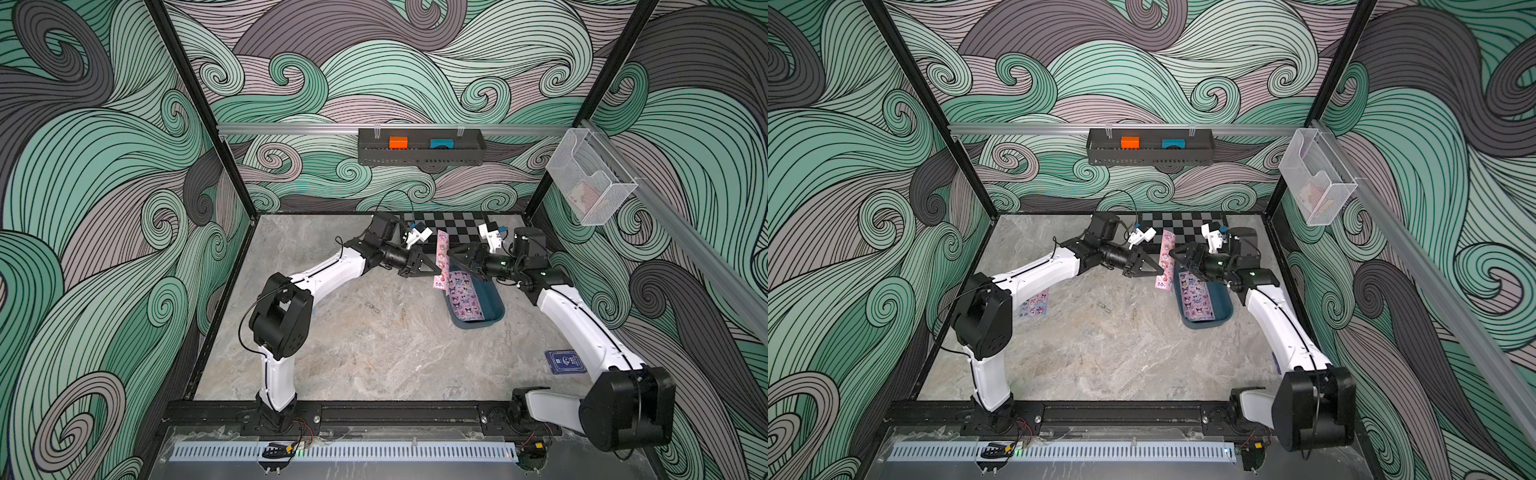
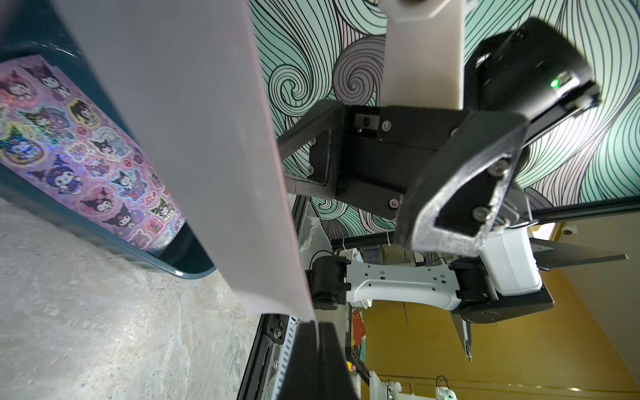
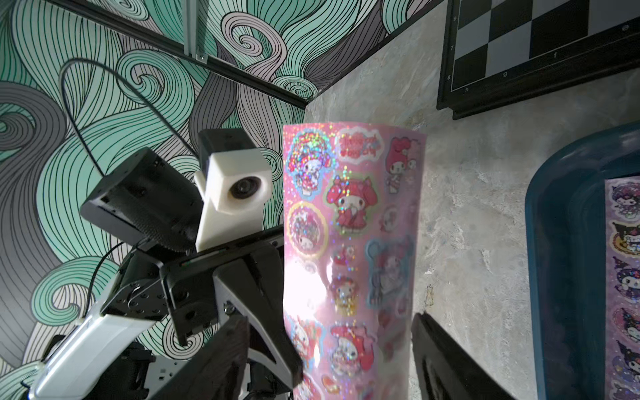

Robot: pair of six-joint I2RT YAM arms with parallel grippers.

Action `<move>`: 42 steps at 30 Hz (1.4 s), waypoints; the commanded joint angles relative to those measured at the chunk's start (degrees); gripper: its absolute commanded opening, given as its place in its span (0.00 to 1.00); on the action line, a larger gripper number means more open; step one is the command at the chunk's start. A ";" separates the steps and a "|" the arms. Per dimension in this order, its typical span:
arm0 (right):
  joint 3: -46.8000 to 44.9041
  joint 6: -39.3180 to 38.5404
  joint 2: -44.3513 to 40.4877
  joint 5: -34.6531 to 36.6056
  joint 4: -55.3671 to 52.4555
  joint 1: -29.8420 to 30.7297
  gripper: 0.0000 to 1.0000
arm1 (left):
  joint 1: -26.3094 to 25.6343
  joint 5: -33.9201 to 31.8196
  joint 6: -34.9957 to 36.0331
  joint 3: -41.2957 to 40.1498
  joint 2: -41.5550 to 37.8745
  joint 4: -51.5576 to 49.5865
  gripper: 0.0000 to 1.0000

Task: Take the stickers out of the storage box
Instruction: Pick up the sticker from the storage box.

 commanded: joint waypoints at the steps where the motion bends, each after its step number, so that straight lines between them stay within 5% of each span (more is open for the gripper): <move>1: -3.87 12.89 1.20 -4.49 19.61 -0.20 0.81 | 1.16 -0.17 -3.91 -0.78 -3.48 6.06 0.00; 12: -4.77 26.55 11.72 -8.96 41.50 5.32 0.90 | 2.58 0.77 -11.37 -3.57 -5.47 15.32 0.00; 20: -6.61 57.26 26.44 -8.92 89.38 7.12 0.86 | 4.45 0.35 -10.75 -4.83 -5.79 13.47 0.00; 22: -6.12 58.52 27.89 -10.22 90.86 6.67 0.83 | 5.76 -0.65 -9.27 -5.29 -5.85 11.17 0.00; 28: -6.19 49.95 23.39 -11.58 78.93 6.47 0.80 | 7.82 -0.71 -7.58 -6.16 -5.24 8.80 0.00; 38: 5.18 6.66 6.48 -3.27 11.27 8.81 0.77 | 8.83 -1.62 -5.77 -5.96 -4.10 5.60 0.00; 42: 6.73 3.39 5.93 -1.91 5.34 8.92 0.71 | 9.04 -1.62 -5.79 -6.07 -4.16 5.46 0.00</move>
